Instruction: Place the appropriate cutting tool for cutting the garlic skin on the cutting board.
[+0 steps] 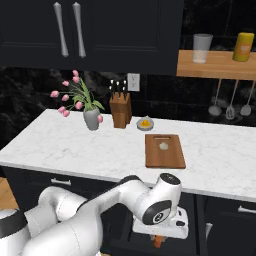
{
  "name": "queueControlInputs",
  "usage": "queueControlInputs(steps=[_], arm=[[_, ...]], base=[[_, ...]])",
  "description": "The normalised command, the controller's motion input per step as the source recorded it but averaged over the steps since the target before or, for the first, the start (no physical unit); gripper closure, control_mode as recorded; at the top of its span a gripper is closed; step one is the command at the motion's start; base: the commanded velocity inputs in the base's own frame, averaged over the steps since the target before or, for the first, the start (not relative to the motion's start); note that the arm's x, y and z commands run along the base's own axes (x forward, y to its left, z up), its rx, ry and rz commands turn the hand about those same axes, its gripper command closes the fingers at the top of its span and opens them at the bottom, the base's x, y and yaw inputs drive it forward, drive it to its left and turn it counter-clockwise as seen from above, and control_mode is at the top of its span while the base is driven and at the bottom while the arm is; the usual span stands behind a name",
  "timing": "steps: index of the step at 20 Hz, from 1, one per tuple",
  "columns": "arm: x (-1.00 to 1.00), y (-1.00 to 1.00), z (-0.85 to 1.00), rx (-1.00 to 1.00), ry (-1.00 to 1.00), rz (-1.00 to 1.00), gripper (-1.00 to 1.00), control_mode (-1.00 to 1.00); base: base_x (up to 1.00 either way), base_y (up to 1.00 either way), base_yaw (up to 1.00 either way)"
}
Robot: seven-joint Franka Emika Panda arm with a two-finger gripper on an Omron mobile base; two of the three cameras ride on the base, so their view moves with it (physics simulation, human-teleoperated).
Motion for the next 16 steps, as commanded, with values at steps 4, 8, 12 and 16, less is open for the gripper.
queueControlInputs(steps=[4,8,12,16], arm=[[-0.50,0.03,1.00,0.05,0.00,0.13,1.00,-1.00],[0.16,0.00,1.00,0.04,-0.01,0.11,1.00,-1.00],[0.93,0.00,0.93,0.07,-0.06,0.06,1.00,-1.00],[1.00,-0.02,0.67,0.13,-0.01,0.05,1.00,-1.00]], base=[[0.00,0.00,0.00],[0.00,0.00,0.00],[0.00,0.00,0.00],[0.00,0.00,0.00]])
